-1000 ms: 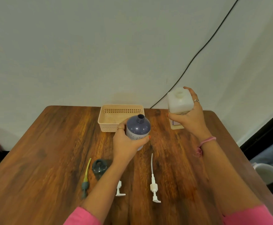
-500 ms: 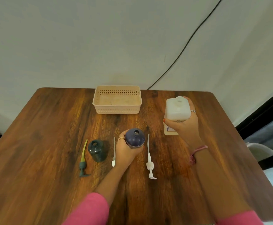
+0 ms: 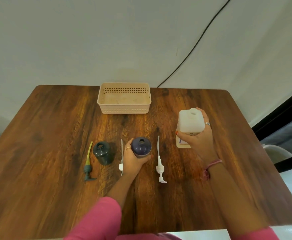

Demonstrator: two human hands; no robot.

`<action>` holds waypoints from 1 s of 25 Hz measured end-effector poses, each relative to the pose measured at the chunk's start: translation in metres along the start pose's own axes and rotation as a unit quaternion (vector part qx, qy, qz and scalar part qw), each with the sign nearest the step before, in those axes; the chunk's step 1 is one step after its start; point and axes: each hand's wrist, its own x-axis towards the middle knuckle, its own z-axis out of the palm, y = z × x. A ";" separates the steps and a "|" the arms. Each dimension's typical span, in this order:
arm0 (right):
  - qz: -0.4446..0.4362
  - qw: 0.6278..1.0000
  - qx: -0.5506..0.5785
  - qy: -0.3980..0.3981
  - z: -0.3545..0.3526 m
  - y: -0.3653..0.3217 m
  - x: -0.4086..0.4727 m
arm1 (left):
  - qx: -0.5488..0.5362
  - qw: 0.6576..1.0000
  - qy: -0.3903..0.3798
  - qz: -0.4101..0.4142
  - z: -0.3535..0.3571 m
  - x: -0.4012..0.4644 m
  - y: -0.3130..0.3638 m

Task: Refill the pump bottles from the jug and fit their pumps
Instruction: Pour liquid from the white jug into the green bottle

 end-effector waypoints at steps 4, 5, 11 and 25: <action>-0.002 1.000 -0.001 -0.002 0.004 0.001 0.003 | 0.060 0.997 0.005 0.050 -0.024 -0.014 0.015; -0.009 1.000 -0.005 -0.004 0.006 -0.001 0.004 | 0.076 0.994 0.012 0.080 -0.038 -0.018 0.020; -0.018 1.000 -0.004 -0.016 0.024 -0.009 0.016 | 0.103 0.979 0.122 0.123 -0.121 -0.022 0.018; -0.022 1.000 0.002 -0.023 0.073 -0.028 0.034 | 0.102 0.994 0.034 0.005 -0.139 0.023 -0.018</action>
